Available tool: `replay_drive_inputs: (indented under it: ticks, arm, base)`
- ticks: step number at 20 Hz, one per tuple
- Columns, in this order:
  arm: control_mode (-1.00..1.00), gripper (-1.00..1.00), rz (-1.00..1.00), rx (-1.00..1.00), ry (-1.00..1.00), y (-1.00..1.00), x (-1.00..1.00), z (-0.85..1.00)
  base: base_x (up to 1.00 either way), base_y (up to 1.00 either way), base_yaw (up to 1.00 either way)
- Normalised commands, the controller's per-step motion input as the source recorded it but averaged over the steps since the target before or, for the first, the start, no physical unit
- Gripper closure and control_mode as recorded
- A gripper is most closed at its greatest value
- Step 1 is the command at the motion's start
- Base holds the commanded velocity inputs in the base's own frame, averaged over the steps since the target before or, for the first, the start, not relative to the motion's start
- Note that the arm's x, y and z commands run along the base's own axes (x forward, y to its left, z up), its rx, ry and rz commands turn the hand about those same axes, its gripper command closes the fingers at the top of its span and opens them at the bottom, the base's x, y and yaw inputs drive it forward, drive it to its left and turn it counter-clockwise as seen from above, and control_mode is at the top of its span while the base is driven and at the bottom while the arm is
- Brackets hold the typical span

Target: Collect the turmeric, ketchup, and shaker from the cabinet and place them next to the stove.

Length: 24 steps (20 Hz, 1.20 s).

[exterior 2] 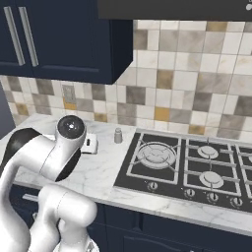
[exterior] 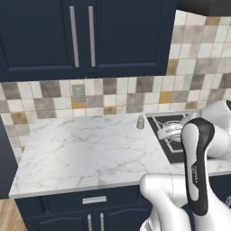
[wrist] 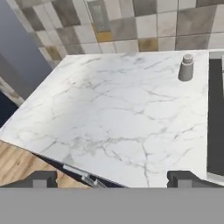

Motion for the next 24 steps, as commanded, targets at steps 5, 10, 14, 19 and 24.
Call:
replay_drive_inputs:
  ticks: [5, 10, 14, 19, 24]
  arm:
    - [1.00, -1.00, 0.03, -0.04, 0.00, 0.24, -0.49, -0.27]
    - [1.00, -1.00, 0.00, 0.00, 0.00, 0.00, 0.00, 0.00]
    - [1.00, -1.00, 0.00, 0.00, 0.00, 0.00, 0.00, 0.00]
    - [1.00, -1.00, 0.00, 0.00, 0.00, 0.00, 0.00, 0.00]
    - [1.00, -1.00, 0.00, 0.00, 0.00, 0.00, 0.00, 0.00]
  base:
    - [-0.18, 0.13, 0.02]
    - [-0.77, 0.98, 0.19]
    - [-0.44, 1.00, 0.30]
    - [-0.28, 1.00, 0.35]
    - [-0.13, 0.91, 0.43]
